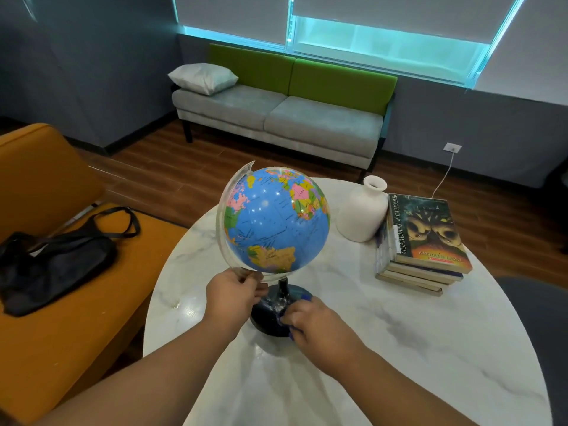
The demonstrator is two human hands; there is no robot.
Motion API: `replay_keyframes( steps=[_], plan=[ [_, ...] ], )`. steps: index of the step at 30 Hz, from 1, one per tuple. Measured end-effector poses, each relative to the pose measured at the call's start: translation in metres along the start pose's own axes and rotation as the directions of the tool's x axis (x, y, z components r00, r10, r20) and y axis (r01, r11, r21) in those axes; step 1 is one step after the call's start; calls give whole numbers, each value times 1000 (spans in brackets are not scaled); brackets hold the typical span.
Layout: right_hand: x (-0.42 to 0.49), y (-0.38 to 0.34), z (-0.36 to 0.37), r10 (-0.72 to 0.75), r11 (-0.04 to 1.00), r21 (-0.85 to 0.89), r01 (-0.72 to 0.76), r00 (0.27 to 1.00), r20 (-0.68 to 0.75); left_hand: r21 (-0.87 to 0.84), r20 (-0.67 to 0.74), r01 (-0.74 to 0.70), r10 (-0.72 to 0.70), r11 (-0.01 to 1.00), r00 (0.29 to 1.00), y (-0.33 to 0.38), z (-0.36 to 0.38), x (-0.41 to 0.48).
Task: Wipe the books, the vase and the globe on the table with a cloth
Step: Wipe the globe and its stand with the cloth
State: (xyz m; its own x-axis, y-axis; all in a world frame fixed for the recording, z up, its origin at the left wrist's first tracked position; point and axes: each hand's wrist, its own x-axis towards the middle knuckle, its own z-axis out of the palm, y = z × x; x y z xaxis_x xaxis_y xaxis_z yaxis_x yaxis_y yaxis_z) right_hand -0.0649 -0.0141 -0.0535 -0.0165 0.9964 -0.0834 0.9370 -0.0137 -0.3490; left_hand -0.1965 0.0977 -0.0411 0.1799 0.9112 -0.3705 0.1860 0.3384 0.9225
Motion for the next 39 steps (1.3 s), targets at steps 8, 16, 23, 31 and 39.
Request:
replay_keyframes(
  steps=[8,16,23,31,39],
  plan=[
    [-4,-2,-6,-28,999,-15,28,1000,1,0,2,-22,22,1000,1000,2,1,-2],
    [-10,10,-1,-12,1000,-5,12,999,-51,14,-6,-21,21,1000,1000,-2,-2,-1],
    [-16,21,7,-18,999,25,22,989,-148,10,7,-4,4,1000,1000,0,-2,-3],
    [-16,12,9,-58,995,73,60,998,-28,-5,37,13,-13,1000,999,2,-5,-4],
    [-3,12,12,-69,996,63,65,995,65,-34,39,37,-36,999,999,3,-9,-6]
  ],
)
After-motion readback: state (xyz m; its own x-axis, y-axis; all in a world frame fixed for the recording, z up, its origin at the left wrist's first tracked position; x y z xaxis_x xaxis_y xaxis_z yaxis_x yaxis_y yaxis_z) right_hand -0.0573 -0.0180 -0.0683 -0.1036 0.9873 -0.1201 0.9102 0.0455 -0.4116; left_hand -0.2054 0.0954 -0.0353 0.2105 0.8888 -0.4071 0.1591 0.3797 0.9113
